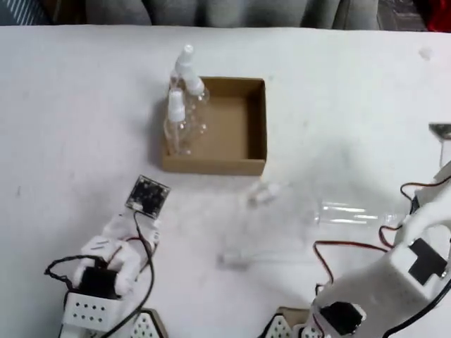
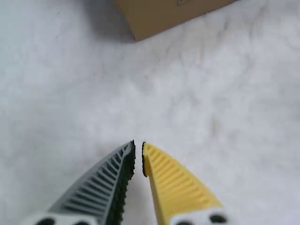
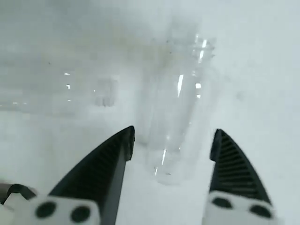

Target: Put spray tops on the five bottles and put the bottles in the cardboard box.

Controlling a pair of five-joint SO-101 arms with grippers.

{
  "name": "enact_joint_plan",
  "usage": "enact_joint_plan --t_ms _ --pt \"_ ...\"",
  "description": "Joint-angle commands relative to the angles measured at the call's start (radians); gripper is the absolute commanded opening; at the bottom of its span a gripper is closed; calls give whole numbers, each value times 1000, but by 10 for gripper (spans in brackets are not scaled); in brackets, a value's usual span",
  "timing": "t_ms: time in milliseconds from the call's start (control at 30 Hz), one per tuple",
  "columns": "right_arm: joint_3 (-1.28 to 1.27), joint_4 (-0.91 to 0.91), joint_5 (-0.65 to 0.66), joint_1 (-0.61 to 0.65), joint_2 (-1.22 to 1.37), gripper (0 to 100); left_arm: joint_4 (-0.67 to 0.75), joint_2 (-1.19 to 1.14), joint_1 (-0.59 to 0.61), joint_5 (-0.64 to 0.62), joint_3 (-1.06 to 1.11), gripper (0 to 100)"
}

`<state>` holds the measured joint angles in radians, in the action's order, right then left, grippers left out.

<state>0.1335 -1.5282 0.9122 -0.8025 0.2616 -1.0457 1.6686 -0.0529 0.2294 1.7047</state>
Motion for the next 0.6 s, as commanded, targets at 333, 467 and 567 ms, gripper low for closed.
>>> enact_joint_plan --t_ms 333,467,567 --pt "-115 -189 14 271 -410 63 21 24 8 9 -5 22" --pt "-264 -105 14 423 -522 64 21 24 8 9 -5 22" --pt "-356 -15 15 532 -573 91 21 24 8 9 -5 22"
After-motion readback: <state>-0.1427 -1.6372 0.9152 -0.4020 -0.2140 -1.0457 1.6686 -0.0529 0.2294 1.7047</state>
